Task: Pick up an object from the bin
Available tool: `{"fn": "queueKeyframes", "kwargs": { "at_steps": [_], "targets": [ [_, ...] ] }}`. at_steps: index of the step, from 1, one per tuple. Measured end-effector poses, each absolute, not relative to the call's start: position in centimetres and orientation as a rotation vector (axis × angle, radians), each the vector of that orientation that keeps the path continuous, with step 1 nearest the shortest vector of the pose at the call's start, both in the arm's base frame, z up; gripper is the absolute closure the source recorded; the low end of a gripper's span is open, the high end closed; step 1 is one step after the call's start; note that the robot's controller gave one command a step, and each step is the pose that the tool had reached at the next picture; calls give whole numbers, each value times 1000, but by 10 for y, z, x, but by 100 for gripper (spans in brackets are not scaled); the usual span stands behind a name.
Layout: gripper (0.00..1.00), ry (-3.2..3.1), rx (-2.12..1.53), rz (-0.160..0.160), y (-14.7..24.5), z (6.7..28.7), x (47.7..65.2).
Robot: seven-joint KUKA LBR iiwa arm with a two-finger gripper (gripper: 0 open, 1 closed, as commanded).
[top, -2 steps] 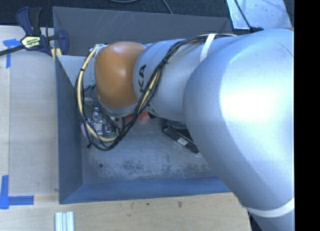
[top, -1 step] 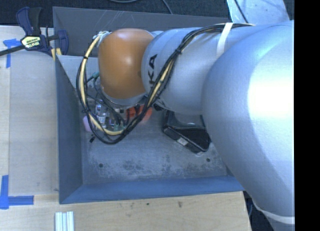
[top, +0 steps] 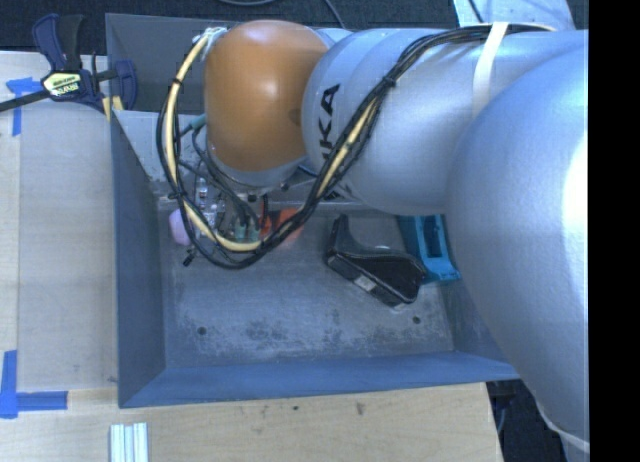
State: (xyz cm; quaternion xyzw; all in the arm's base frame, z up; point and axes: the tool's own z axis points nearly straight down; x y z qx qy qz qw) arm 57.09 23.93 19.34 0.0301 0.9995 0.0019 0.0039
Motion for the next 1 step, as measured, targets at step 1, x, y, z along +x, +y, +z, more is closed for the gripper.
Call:
{"fn": "queueKeyframes", "kwargs": {
  "at_steps": [1],
  "targets": [
    [100,3129,94,8,240,201,571]
  ]
}}
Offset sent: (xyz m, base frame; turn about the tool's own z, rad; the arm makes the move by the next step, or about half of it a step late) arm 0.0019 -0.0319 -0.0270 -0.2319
